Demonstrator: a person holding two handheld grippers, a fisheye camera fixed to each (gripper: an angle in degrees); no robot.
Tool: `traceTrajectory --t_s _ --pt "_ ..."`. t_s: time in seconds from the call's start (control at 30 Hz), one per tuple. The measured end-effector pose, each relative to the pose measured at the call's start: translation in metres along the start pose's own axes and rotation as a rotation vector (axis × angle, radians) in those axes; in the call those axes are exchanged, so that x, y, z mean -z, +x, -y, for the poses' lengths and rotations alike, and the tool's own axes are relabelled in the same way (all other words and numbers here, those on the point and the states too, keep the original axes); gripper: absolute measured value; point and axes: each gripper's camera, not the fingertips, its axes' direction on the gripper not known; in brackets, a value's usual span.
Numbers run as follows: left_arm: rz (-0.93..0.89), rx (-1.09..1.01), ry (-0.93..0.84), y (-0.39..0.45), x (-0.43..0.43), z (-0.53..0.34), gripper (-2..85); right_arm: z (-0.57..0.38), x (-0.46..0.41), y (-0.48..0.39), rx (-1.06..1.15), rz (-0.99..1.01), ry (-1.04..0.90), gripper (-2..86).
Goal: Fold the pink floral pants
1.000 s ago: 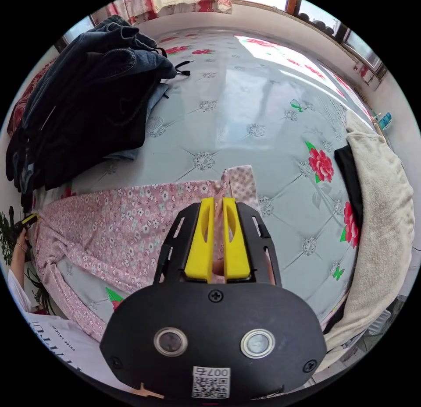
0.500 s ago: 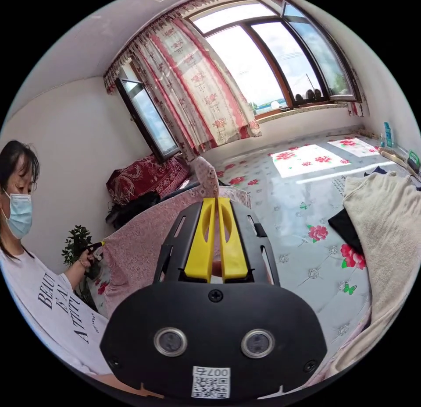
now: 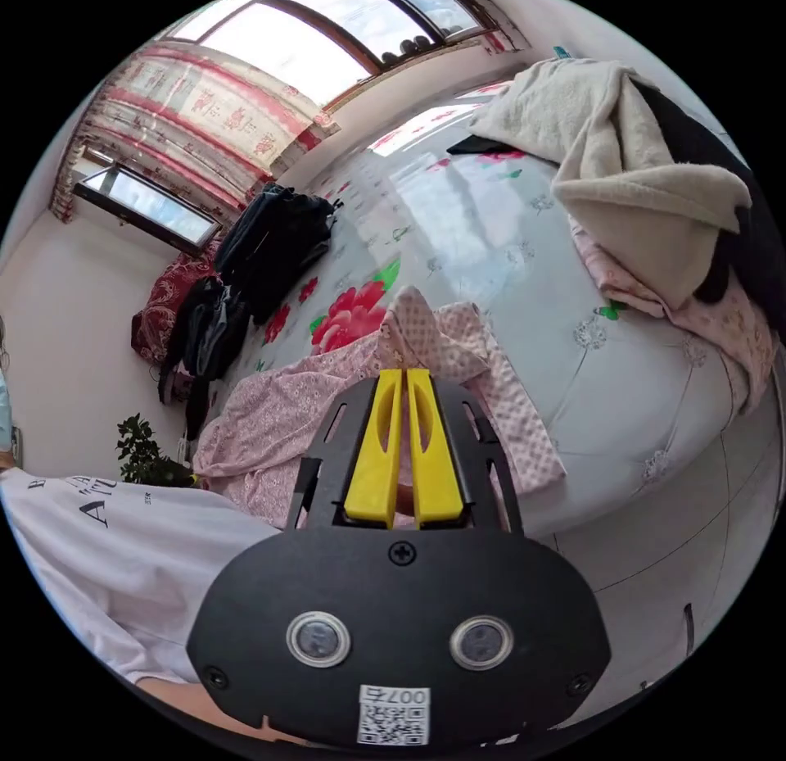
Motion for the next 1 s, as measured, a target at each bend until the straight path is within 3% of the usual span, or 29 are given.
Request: traceTrajectory --t_s 0.2,0.4,0.53,0.67,0.87,1.0 --pt "0.006 -0.036 0.025 0.012 0.02 0.015 -0.9 -0.015 0.001 0.024 -0.065 0.086 0.03 2.9" --pt "-0.007 -0.071 0.084 0.031 0.056 0.025 -0.9 -0.001 0.027 -0.014 0.068 -0.13 0.122 8.1" --pt "-0.063 -0.029 0.149 0.035 0.074 0.03 -1.0 0.026 -0.009 -0.045 0.155 -0.26 0.005 8.1" --pt "-0.052 -0.015 0.193 0.047 0.094 0.042 -1.0 0.05 -0.053 -0.038 0.017 -0.31 -0.117 2.5" --pt "-0.045 -0.113 0.388 0.081 0.174 0.033 -0.9 0.054 0.046 -0.068 0.216 -0.104 0.297 0.1" --pt "-0.048 -0.145 0.336 0.089 0.172 0.005 -0.9 0.023 0.077 -0.045 0.232 -0.03 0.4 0.0"
